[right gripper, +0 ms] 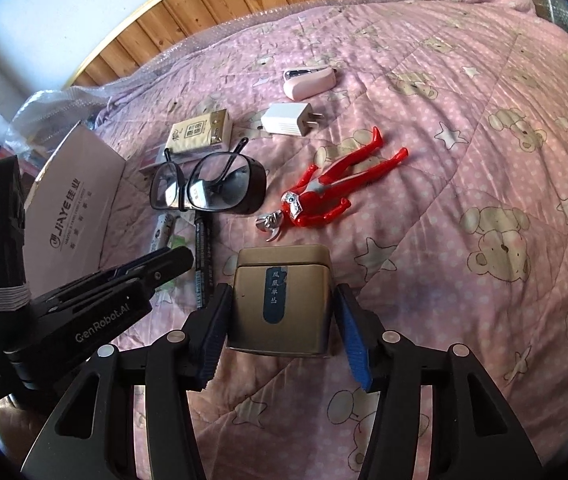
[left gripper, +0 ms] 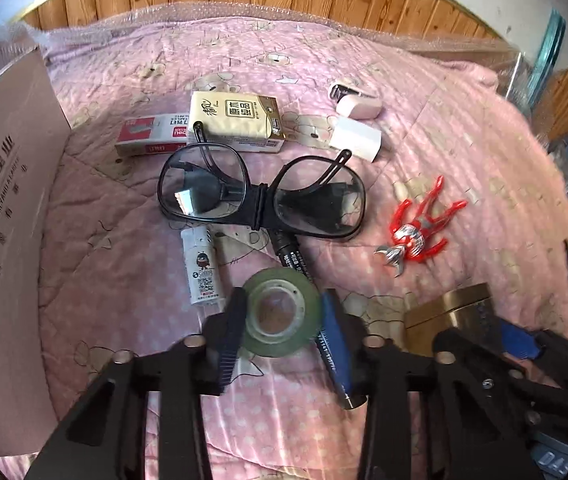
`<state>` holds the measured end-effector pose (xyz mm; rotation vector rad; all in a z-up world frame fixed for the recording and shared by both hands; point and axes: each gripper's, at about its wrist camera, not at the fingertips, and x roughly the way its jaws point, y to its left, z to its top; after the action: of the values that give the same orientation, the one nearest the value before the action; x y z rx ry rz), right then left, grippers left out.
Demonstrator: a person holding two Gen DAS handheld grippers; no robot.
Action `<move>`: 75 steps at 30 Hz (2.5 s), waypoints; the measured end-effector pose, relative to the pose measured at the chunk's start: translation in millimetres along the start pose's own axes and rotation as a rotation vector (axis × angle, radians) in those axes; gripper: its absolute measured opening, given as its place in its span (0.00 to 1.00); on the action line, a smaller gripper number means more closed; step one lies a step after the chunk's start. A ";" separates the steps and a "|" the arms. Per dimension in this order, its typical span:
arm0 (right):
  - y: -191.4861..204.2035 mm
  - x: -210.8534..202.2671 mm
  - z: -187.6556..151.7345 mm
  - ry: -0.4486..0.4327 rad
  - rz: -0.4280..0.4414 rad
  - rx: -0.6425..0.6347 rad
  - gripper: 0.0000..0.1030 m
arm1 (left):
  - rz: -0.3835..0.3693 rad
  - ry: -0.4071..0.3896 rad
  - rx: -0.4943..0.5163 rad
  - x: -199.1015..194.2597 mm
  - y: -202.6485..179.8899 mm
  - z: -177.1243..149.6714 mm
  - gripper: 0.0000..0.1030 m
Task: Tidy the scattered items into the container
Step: 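Close the left tool on the green tape roll, then carry the tape roll in the left tool while the right tool carries the tin to the white box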
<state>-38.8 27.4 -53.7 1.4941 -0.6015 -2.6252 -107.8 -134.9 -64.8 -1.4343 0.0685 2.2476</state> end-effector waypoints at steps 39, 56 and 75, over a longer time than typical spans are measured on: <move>40.6 -58.3 -8.4 -0.115 0.076 -0.115 0.53 | -0.007 -0.224 0.019 -135.1 -22.0 -14.2 0.17; 104.3 -79.0 -2.2 -0.137 0.092 -0.220 0.53 | -0.071 -0.328 -0.068 -183.6 20.2 -10.2 0.16; 197.2 -75.0 13.1 -0.137 0.109 -0.358 0.53 | -0.109 -0.436 -0.199 -225.8 99.0 -11.2 0.16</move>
<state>-37.2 -132.3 84.9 1.1537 -0.1964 -2.5899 -61.5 -307.1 105.9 -0.9782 -0.3730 2.4728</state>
